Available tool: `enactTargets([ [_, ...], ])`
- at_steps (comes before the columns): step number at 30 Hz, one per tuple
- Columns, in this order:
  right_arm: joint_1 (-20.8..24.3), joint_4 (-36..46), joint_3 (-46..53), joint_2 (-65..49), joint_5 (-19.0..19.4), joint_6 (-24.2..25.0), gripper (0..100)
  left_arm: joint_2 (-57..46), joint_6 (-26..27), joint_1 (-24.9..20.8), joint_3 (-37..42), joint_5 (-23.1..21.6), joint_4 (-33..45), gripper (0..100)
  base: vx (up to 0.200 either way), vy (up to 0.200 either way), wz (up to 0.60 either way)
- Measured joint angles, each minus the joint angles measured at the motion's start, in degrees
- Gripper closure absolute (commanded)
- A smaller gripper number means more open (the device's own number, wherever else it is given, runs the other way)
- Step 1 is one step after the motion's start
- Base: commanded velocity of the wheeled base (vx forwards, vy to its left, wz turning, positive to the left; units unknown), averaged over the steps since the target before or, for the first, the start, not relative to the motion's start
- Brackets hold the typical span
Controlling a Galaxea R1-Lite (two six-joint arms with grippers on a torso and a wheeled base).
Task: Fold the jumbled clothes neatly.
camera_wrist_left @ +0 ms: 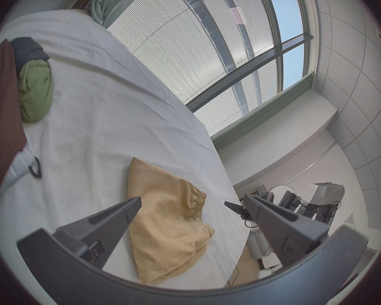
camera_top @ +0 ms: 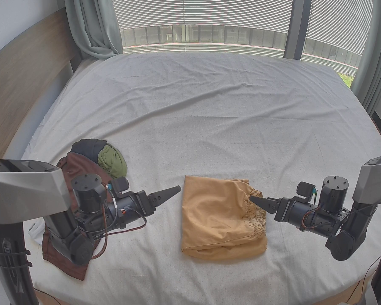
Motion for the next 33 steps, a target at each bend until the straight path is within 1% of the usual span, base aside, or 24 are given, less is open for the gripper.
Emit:
enactTargets([
  [7, 1.90, 0.00, 1.05, -1.40, -0.05, 0.05, 0, -7.08, 1.08, 5.72, 4.80, -5.62, -0.01, 0, 0.000, 0.000, 0.00],
  [9, 2.21, 0.00, 1.51, -1.66, -0.02, 0.05, 0, -8.85, 2.97, 7.75, 6.21, -7.16, 0.02, 0, 0.000, 0.000, 0.00],
  [11, 2.43, 0.00, 1.97, -1.82, 0.00, 0.05, 0, -9.81, 4.90, 8.72, 7.01, -7.84, 0.02, 0, 0.000, 0.000, 0.00],
  [13, 2.73, 0.00, 2.58, -1.95, 0.02, 0.07, 0, -10.70, 8.59, 9.92, 8.11, -8.19, 0.07, 0, 0.000, 0.000, 0.00],
  [16, 3.23, -0.02, 3.19, -2.01, 0.11, 0.18, 0, -11.41, 16.03, 11.31, 9.68, -8.68, 0.13, 0, 0.000, 0.000, 0.00],
  [18, 3.69, -0.02, 3.50, -2.01, 0.13, 0.38, 0, -11.61, 19.85, 12.13, 10.64, -9.25, 0.13, 0, 0.000, 0.000, 0.00],
  [22, 4.66, 0.00, 4.02, -1.90, 0.20, 0.57, 0, -11.78, 25.56, 13.31, 12.48, -10.46, 0.13, 0, 0.000, 0.000, 0.00],
  [26, 5.21, -0.02, 4.30, -1.43, 0.17, 0.73, 0, -11.51, 32.29, 13.98, 13.46, -13.28, 0.07, 0, 0.000, 0.000, 0.00],
  [28, 5.44, 0.00, 4.46, -0.99, -0.06, 0.77, 0, -10.98, 37.90, 14.42, 13.70, -15.31, 0.02, 0, 0.000, 0.000, 0.00],
  [31, 5.64, -0.02, 4.90, -0.55, -0.51, 0.84, 0, -10.29, 41.62, 15.12, 13.70, -16.84, 0.02, 0, 0.000, 0.000, 0.00],
  [33, 5.96, -0.02, 5.57, -0.24, -0.71, 0.87, 0, -9.87, 42.55, 15.60, 13.70, -17.42, 0.02, 0, 0.000, 0.000, 0.00],
])
